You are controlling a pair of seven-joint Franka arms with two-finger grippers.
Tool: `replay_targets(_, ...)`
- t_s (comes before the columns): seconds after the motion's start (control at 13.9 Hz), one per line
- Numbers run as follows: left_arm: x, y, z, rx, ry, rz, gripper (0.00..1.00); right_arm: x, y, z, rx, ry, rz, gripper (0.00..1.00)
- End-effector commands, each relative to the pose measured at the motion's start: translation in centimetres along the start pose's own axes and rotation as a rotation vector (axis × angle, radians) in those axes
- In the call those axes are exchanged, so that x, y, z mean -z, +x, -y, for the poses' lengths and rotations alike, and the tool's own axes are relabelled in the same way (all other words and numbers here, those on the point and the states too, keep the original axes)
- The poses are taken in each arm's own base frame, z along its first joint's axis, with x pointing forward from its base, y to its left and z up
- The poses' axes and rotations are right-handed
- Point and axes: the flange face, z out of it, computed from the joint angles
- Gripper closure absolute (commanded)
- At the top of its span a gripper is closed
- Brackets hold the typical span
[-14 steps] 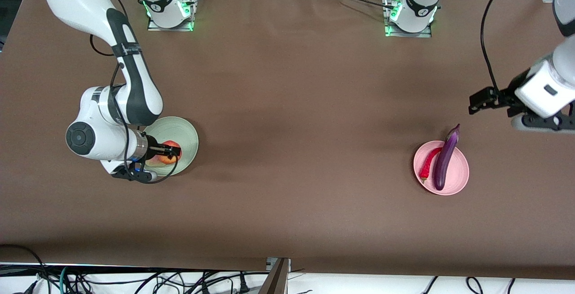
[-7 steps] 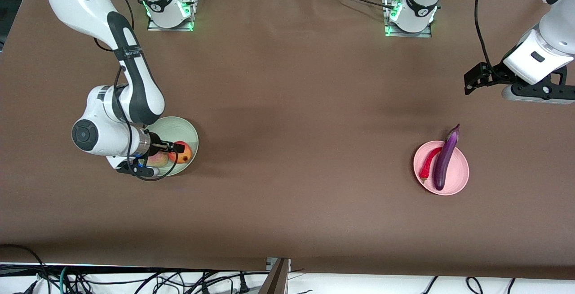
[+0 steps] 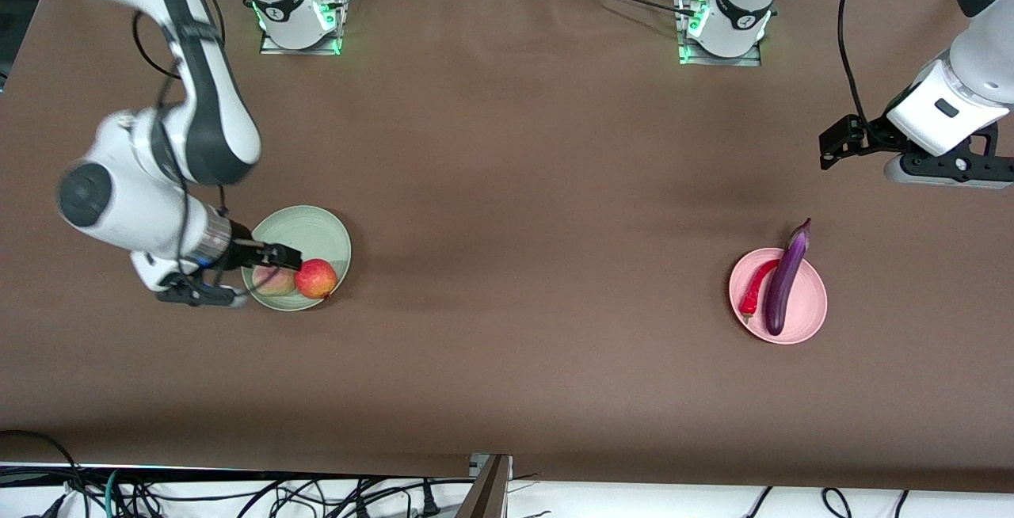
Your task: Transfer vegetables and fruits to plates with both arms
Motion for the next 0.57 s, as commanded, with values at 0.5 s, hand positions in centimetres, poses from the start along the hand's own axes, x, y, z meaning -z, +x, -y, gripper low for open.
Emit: replay_targets(0.5, 1.0, 0.2, -0.2, -0.032, 0.012, -0.011, 0.00, 18.6, -8.7, -2.5, 0.064, -0.114, 0.021, 0.00)
